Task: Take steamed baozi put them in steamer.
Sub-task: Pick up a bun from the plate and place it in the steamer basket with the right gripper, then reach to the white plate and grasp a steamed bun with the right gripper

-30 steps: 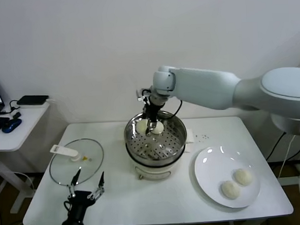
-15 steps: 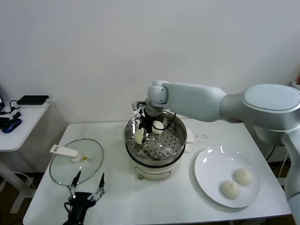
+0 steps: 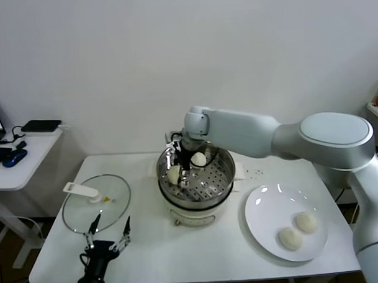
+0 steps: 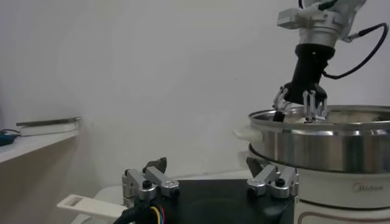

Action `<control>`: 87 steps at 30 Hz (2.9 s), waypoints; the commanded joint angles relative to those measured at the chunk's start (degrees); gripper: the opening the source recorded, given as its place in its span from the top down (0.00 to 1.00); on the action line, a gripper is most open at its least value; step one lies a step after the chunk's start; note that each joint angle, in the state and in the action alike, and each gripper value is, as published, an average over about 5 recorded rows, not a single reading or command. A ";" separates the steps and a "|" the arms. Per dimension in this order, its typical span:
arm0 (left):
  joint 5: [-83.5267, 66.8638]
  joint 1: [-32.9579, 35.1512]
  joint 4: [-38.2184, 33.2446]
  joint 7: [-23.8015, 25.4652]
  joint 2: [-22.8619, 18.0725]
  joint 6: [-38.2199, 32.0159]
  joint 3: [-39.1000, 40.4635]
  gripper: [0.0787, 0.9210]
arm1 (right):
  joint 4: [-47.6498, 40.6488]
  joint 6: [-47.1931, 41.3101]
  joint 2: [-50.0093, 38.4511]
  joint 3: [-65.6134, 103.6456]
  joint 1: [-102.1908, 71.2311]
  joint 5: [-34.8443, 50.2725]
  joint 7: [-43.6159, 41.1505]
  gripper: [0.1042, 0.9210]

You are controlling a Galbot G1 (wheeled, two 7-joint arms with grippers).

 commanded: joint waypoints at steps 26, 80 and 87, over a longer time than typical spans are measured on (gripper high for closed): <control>0.58 -0.73 0.20 0.17 -0.01 0.36 0.79 0.12 | 27.04 4.46 -28.48 -9.81 24.24 5.43 -6.08 0.12; -1.14 -0.70 0.69 -1.01 0.06 1.07 1.25 0.12 | 34.74 8.75 -57.50 5.28 -16.06 -30.06 -5.43 0.12; -0.98 -0.73 0.85 -1.04 -0.03 1.12 1.39 0.12 | 33.00 8.88 -55.63 7.74 -18.16 -30.88 -4.74 0.12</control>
